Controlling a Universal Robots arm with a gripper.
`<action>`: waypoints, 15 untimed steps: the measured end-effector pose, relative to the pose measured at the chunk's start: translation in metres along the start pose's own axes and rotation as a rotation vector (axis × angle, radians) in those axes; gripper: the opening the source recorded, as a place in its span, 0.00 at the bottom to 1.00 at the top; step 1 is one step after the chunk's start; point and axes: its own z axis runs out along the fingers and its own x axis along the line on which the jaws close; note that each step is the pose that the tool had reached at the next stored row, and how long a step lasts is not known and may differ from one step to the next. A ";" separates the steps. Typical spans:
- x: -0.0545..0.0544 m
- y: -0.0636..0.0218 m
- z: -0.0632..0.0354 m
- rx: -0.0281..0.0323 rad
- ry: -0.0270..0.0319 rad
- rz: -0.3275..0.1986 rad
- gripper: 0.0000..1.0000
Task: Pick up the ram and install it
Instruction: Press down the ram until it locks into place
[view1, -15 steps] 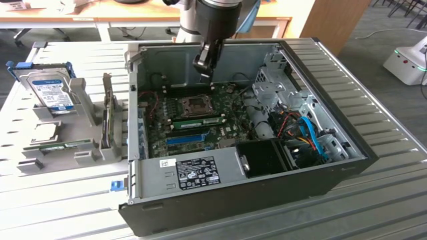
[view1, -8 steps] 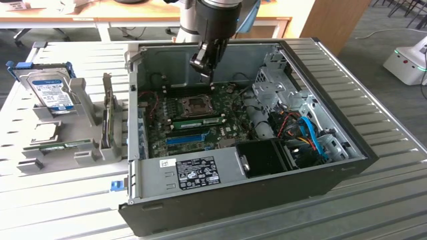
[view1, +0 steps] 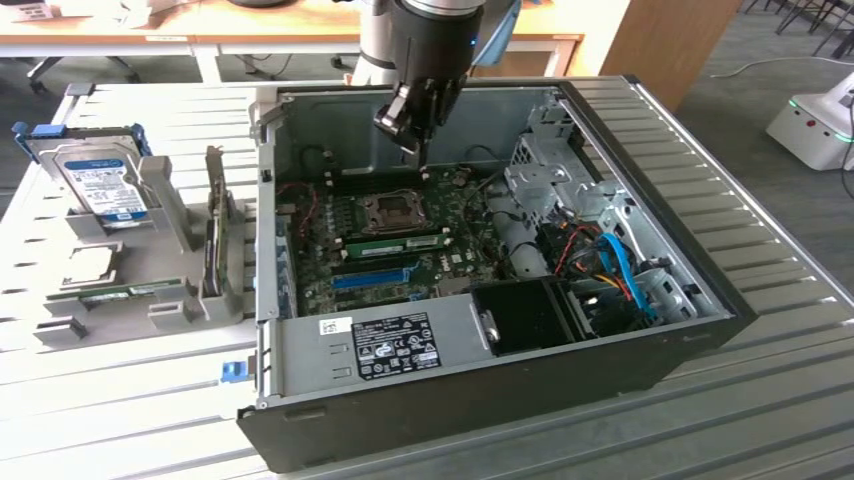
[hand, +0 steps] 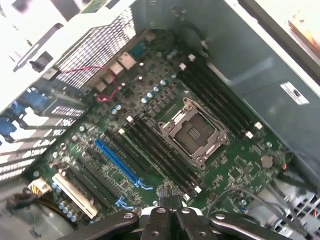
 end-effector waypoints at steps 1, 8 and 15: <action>0.000 0.0000 0.0001 0.0003 -0.0008 0.017 0.11; 0.000 0.0000 0.0004 0.0027 -0.0062 0.132 0.11; 0.000 0.0000 0.0007 0.0051 -0.0116 0.245 0.11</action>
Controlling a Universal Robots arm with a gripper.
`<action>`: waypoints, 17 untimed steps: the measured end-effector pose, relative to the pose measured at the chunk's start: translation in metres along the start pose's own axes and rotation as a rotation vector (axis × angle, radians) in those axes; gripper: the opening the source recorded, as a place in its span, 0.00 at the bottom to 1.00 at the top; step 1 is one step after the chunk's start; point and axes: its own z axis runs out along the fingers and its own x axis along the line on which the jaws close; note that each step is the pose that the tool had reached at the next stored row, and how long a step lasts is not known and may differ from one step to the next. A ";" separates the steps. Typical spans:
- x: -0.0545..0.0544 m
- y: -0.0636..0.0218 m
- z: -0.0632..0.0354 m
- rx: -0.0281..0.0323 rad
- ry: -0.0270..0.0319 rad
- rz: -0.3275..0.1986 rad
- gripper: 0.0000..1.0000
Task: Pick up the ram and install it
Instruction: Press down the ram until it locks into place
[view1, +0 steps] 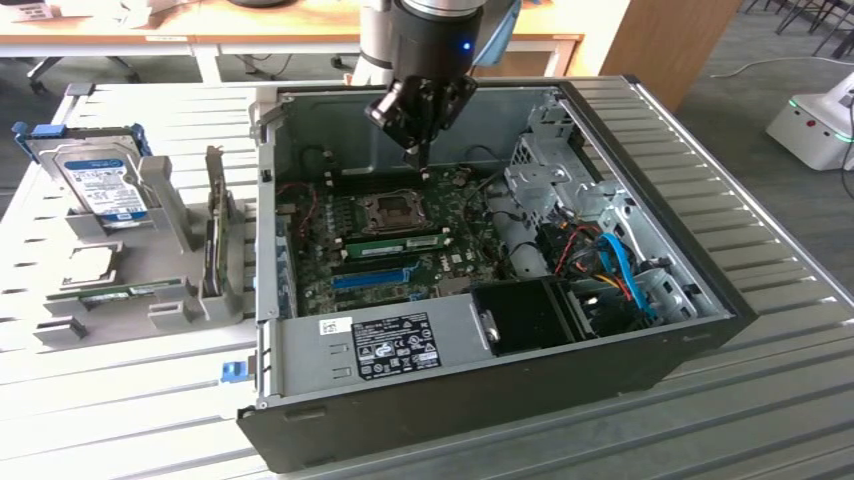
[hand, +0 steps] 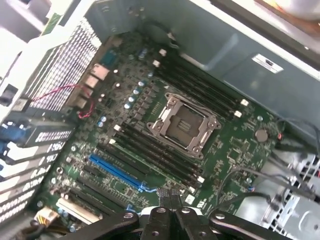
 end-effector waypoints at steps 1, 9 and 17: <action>0.000 0.0000 0.0000 0.0004 -0.0007 0.016 0.11; 0.000 0.0000 0.0005 0.0030 -0.0065 0.140 0.11; 0.000 0.0000 0.0011 0.0065 -0.0144 0.307 0.11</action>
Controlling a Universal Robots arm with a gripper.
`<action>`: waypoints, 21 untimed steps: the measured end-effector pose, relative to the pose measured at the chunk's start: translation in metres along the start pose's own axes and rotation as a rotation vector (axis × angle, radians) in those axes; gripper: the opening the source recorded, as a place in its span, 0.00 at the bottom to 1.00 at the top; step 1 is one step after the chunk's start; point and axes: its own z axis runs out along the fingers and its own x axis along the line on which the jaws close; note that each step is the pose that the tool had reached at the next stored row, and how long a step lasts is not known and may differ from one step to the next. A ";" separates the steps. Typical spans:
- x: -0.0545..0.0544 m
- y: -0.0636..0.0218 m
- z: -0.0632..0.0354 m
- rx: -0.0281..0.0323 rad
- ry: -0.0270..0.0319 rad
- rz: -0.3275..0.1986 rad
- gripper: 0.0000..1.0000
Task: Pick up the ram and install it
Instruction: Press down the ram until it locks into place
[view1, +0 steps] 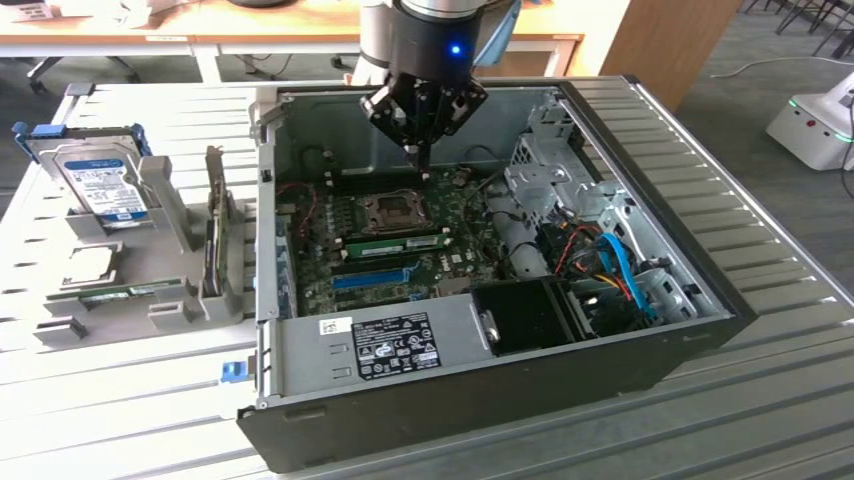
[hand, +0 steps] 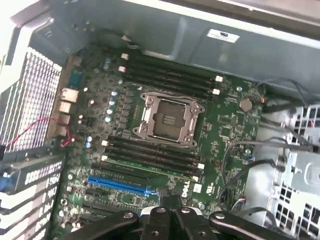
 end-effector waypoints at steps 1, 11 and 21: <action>0.000 0.0000 0.0001 0.0002 -0.0008 0.016 0.11; 0.000 -0.0001 0.0004 0.0002 0.0223 0.101 0.11; 0.000 -0.0001 0.0009 -0.0008 0.0289 0.162 0.11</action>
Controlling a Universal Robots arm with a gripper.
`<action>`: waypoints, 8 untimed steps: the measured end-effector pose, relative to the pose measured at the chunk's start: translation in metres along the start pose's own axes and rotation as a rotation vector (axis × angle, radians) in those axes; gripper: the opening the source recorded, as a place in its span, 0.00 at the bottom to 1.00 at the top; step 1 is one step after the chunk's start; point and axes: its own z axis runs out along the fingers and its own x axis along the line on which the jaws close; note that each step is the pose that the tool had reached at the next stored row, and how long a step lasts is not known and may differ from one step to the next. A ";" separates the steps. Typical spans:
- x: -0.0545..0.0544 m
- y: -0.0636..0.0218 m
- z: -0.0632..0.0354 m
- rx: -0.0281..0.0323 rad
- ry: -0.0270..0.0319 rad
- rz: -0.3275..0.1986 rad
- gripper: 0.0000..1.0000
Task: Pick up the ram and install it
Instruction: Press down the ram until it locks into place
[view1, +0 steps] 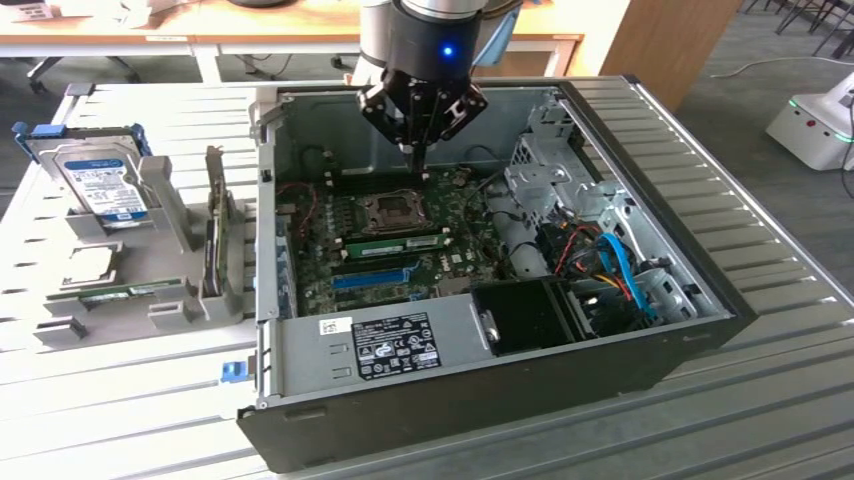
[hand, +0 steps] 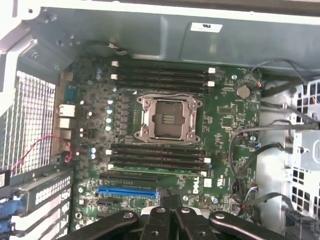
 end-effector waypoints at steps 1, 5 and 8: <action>0.000 0.0000 0.0000 -0.0001 -0.0004 0.008 0.11; 0.000 0.0000 0.0002 -0.0003 -0.0011 0.023 0.11; 0.000 0.0000 0.0002 -0.0004 -0.0011 0.023 0.11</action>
